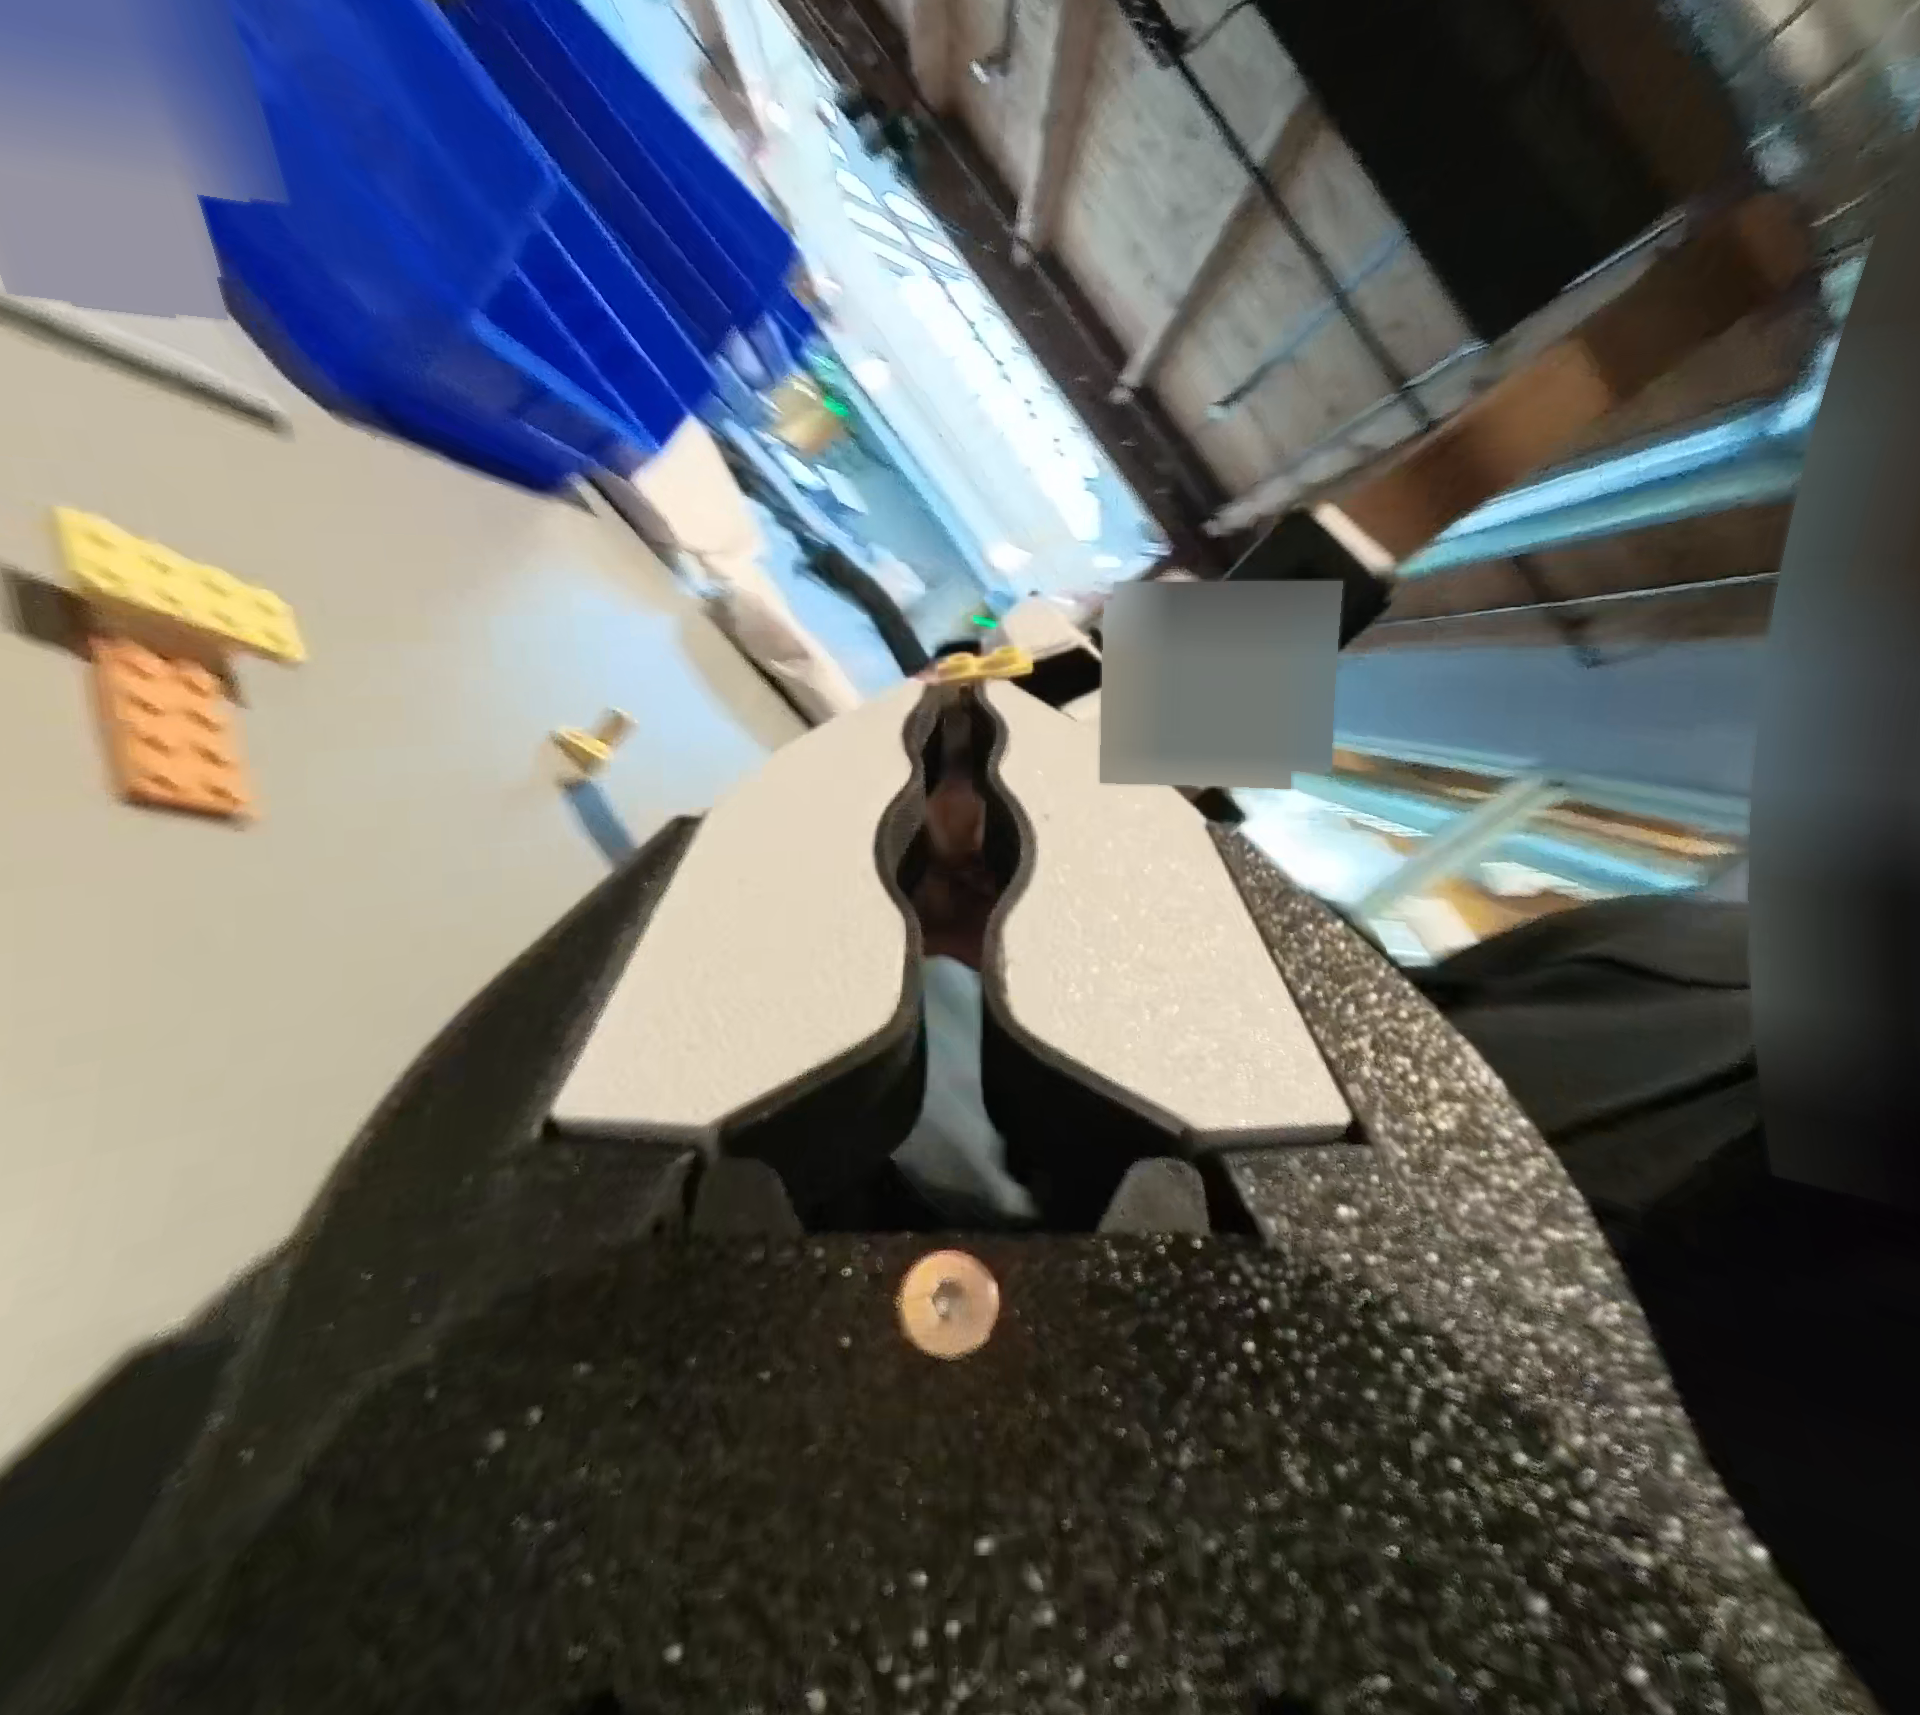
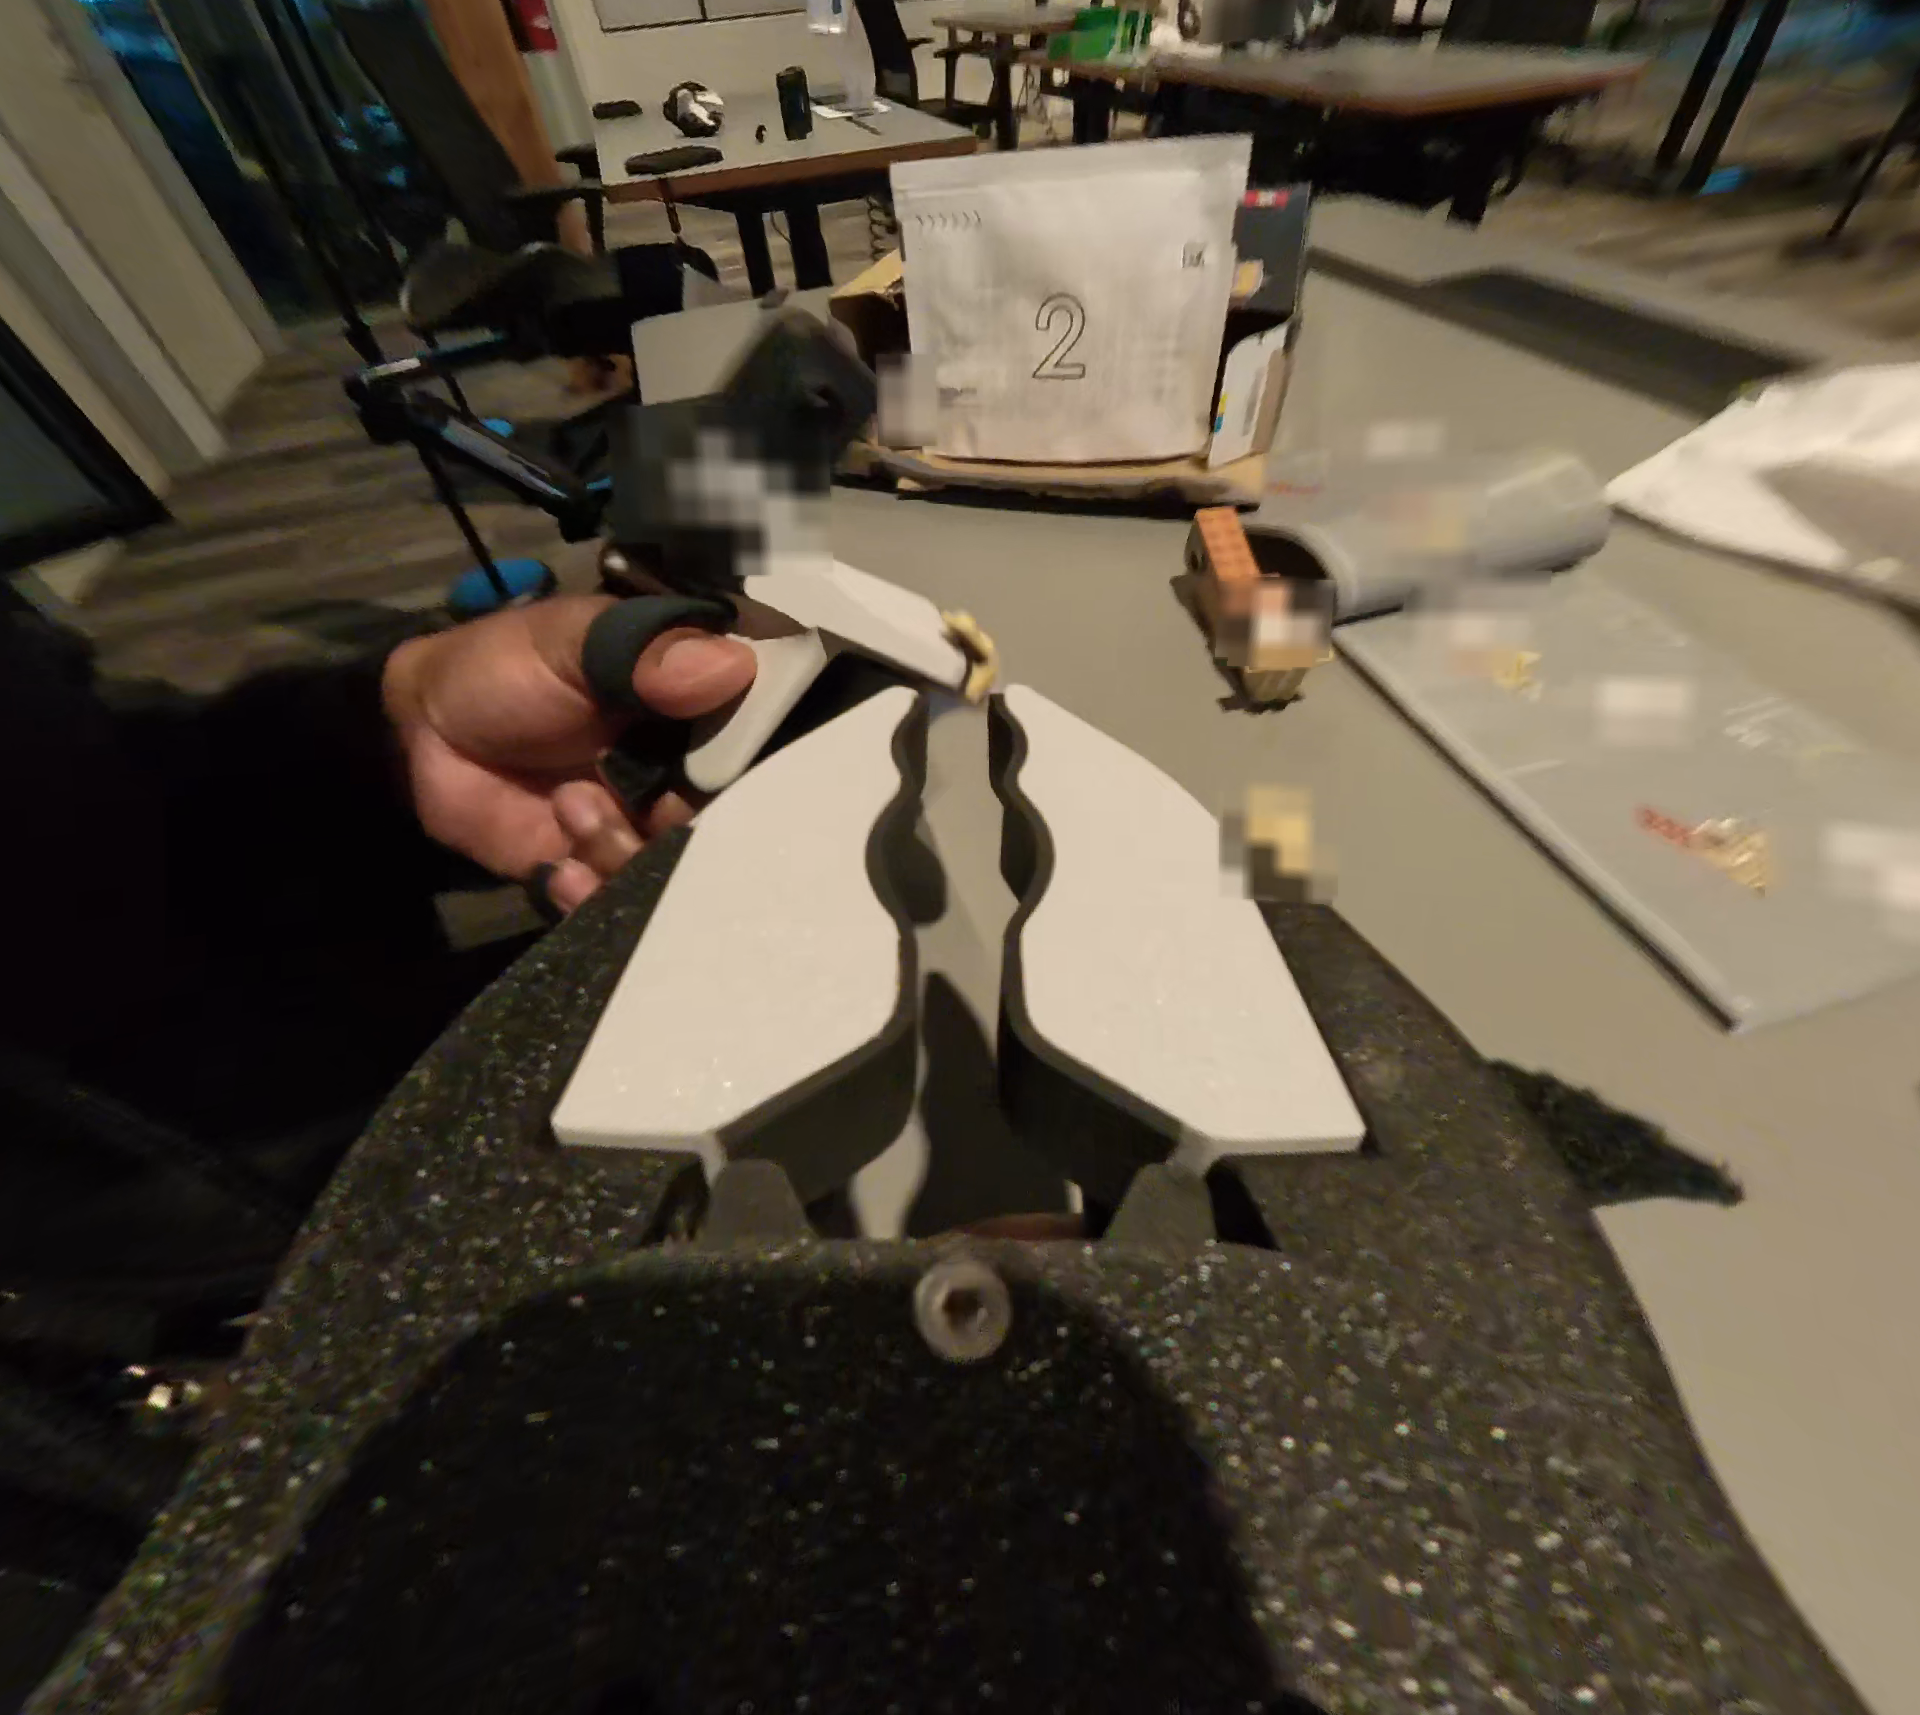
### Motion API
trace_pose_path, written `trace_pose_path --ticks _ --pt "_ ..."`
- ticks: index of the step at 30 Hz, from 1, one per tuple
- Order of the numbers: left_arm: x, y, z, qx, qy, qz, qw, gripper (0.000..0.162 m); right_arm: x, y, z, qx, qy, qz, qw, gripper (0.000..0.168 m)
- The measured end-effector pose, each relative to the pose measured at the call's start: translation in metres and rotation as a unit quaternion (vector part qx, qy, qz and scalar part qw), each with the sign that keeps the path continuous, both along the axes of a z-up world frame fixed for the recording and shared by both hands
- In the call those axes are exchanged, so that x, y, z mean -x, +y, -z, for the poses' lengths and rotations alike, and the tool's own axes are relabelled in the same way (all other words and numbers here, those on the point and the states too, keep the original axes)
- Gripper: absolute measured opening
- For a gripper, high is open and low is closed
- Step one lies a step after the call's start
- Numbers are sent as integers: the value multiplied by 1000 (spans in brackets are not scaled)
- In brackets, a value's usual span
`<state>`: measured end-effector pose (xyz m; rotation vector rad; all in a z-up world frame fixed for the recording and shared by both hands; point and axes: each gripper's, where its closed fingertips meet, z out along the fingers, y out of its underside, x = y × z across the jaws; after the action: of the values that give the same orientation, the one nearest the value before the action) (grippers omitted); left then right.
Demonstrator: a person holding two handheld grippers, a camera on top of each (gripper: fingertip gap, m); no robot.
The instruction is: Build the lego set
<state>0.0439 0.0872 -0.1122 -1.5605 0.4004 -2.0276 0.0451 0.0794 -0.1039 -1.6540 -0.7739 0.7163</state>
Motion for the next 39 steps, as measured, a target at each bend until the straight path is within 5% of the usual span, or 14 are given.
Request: trace_pose_path --ticks 8,22,35,39 --pt "2 -3 -15 -270 96 -174 942 4 14 -4 -1 67 79 4 995 15" --pt "-3 -11 -5 -423 194 -225 856 4 10 -8 -3 97 129 -5 987 10" --pt "6 -17 -10 -464 185 -124 857 9 4 -19 2 117 88 -72 987 7" --pt "6 -33 -14 -499 173 -9 849 16 8 -25 10 127 22 -108 986 7"
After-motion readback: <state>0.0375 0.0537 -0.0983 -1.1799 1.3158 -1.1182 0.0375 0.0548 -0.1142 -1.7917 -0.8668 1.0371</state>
